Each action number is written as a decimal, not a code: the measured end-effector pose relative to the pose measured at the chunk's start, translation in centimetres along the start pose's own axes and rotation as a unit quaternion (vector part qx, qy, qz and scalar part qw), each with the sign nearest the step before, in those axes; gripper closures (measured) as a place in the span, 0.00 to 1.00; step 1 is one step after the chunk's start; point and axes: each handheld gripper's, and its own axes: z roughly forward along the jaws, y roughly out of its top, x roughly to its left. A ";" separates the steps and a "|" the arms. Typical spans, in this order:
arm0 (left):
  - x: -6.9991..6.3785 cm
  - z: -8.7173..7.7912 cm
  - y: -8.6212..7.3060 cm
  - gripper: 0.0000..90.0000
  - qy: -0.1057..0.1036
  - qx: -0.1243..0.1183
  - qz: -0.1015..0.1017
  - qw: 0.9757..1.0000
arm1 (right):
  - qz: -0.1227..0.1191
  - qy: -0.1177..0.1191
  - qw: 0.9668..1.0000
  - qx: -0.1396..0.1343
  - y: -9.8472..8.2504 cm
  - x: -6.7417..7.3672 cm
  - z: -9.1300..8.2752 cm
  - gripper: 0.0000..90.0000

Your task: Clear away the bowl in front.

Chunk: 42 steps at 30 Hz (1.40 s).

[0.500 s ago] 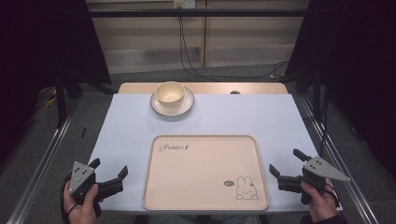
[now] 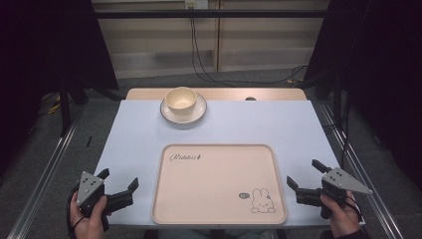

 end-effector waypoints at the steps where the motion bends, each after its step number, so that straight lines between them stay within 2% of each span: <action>1: -0.1 0.1 0.0 0.01 0.000 0.002 0.000 1.000 | 0.002 0.001 1.000 0.000 0.0 0.0 0.0 0.00; 6: -0.4 0.5 0.3 0.01 -0.013 0.006 0.003 1.000 | 0.001 0.003 1.000 0.000 0.0 0.0 0.0 0.00; 8: -0.5 0.6 0.6 0.02 -0.004 0.001 0.012 1.000 | 0.007 0.001 1.000 -0.001 -0.1 0.1 0.0 0.00; 9: -0.5 0.7 0.7 0.02 -0.007 0.000 0.016 1.000 | 0.011 0.002 1.000 -0.001 -0.1 0.1 0.0 0.00; 11: -0.5 0.9 1.0 0.01 -0.020 0.000 0.006 1.000 | 0.013 0.004 1.000 -0.002 -0.1 0.1 0.0 0.00; 12: -0.6 1.1 1.1 0.01 -0.026 0.002 0.008 1.000 | 0.013 0.003 1.000 -0.003 -0.1 0.1 0.0 0.00; 14: -0.8 1.4 1.3 0.01 -0.026 0.005 0.008 1.000 | 0.008 0.003 1.000 -0.005 -0.1 0.1 0.1 0.00; 15: -1.0 1.7 1.5 0.01 -0.028 0.000 0.001 1.000 | 0.009 0.003 1.000 -0.005 -0.1 0.2 0.1 0.00; 17: -1.6 2.3 2.0 0.01 -0.035 -0.002 0.015 0.999 | 0.005 0.005 1.000 -0.006 -0.1 0.2 0.2 0.00; 22: -2.8 3.7 2.7 0.02 -0.058 -0.004 0.023 0.998 | 0.010 0.006 1.000 -0.009 -0.1 0.2 0.1 0.00; 25: -3.2 4.4 3.2 0.01 -0.063 -0.005 0.035 0.997 | 0.011 0.010 1.000 -0.010 -0.1 0.1 0.1 0.00; 28: -3.5 5.0 3.7 0.01 -0.061 -0.013 0.033 0.997 | 0.011 0.011 1.000 -0.010 -0.1 0.2 0.1 0.00; 30: -3.7 5.4 4.0 0.01 -0.065 -0.010 0.037 0.997 | 0.010 0.011 1.000 -0.009 -0.1 0.2 0.1 0.00; 33: -3.9 6.0 4.4 0.01 -0.074 -0.015 0.030 0.997 | 0.013 0.009 1.000 -0.009 -0.1 0.2 0.2 0.00; 34: -3.9 6.2 4.6 0.01 -0.077 -0.014 0.036 0.996 | 0.015 0.009 1.000 -0.008 -0.1 0.2 0.2 0.00; 36: -4.0 6.4 4.8 0.01 -0.081 -0.011 0.035 0.996 | 0.014 0.007 1.000 -0.010 -0.1 0.2 0.2 0.00; 37: -4.1 6.5 5.0 0.02 -0.082 -0.013 0.030 0.996 | 0.016 0.009 1.000 -0.008 -0.1 0.2 0.1 0.00; 38: -4.2 6.6 5.1 0.02 -0.090 -0.015 0.035 0.995 | 0.017 0.008 1.000 -0.009 -0.1 0.2 0.1 0.00; 39: -4.3 6.6 5.2 0.01 -0.089 -0.011 0.042 0.995 | 0.018 0.009 1.000 -0.008 -0.1 0.2 0.1 0.00; 42: -4.6 7.1 5.5 0.01 -0.091 -0.015 0.039 0.995 | 0.017 0.010 1.000 -0.009 -0.1 0.2 0.2 0.00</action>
